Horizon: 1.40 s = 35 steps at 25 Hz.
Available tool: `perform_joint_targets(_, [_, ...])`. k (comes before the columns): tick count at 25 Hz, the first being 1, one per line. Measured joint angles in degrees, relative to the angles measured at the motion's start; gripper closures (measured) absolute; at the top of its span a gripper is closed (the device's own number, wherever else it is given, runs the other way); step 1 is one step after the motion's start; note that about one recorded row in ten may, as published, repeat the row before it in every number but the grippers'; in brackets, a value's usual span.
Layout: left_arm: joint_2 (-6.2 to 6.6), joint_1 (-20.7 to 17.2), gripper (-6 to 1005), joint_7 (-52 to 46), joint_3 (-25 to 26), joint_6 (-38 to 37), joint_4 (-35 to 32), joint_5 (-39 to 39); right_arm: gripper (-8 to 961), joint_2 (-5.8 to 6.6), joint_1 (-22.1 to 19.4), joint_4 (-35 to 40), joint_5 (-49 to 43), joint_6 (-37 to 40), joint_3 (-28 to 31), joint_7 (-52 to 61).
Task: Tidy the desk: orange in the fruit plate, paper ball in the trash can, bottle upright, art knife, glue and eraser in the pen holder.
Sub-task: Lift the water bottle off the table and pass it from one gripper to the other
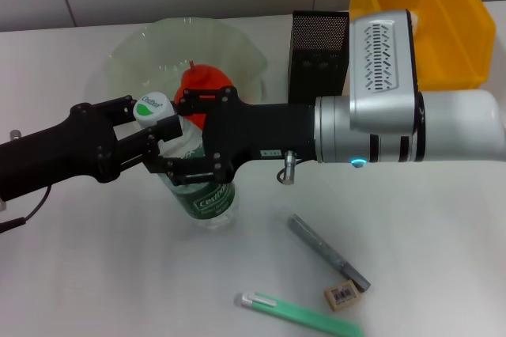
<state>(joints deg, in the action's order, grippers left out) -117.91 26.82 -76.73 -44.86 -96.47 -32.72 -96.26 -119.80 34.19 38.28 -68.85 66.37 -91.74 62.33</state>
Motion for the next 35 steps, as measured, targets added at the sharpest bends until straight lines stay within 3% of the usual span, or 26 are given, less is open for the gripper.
perform_joint_targets(12, [0.33,0.07,547,0.00,0.02,0.48,0.04,-0.56,287,0.17,-0.57,0.05,0.18,0.24,-0.18,0.19])
perform_joint_targets(26, [0.67,0.68,547,-0.48,-0.08,1.85,-0.36,-0.56,287,0.46,-3.32,2.14,0.18,3.23,0.87,1.48])
perform_joint_targets(31, [0.94,0.78,547,-0.73,-0.06,1.91,-0.35,-0.55,287,0.68,-5.87,3.36,-0.19,6.73,4.32,2.51])
perform_joint_targets(35, [1.14,0.78,547,-1.18,-0.03,1.90,-0.49,-0.55,287,1.12,-10.42,6.07,-1.58,11.83,10.04,5.29])
